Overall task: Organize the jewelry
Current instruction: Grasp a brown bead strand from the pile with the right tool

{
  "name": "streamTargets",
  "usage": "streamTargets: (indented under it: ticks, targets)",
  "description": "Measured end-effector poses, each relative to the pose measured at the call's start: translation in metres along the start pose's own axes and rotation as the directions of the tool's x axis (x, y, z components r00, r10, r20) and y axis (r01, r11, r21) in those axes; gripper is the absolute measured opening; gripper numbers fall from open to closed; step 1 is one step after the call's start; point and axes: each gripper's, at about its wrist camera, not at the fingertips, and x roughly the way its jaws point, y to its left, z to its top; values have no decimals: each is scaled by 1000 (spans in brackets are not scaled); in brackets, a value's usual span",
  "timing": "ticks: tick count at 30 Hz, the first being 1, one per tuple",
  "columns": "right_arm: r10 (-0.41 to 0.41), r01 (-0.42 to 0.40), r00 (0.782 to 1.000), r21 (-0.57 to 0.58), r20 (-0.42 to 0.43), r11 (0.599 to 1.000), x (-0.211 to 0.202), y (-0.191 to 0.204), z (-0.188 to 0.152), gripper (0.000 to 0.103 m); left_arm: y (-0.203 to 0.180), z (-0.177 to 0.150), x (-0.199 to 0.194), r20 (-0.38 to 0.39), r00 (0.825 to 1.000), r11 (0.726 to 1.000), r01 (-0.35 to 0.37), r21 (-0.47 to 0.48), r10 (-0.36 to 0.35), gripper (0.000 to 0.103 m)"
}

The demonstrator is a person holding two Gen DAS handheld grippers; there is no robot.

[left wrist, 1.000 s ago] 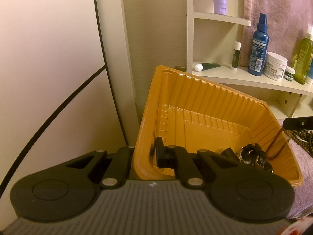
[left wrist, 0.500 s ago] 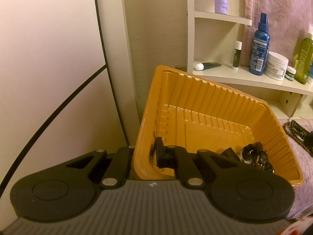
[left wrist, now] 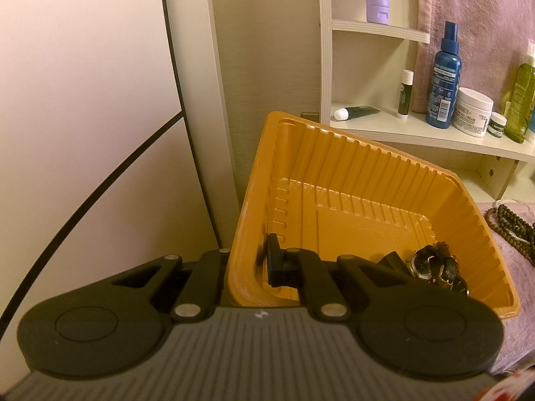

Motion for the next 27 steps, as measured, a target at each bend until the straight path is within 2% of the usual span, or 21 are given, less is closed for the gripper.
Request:
streamTargets:
  ticks: [6,20,22,23,27]
  targets:
    - [-64,64,998,-1,14,998,1,-17,3,33,0,-1,0,2,1000,1000,-3,0,3,7]
    - [-148,149,989,-85,20,985,35,-17,10,32,0,-1,-1,2,1000,1000,-2,3,2,7]
    - [-150,150,989,-90,15,985,38,-18,10,28,1,0,-1,2,1000,1000,-2,3,2,7]
    - [-149,149,989,-94,13,984,39,-18,10,21,0,-1,-1,2,1000,1000,-2,2,2,7]
    - [-160,160,987,-108,10,981,41,-18,11,17,0,-1,-1,2,1000,1000,-2,2,2,7]
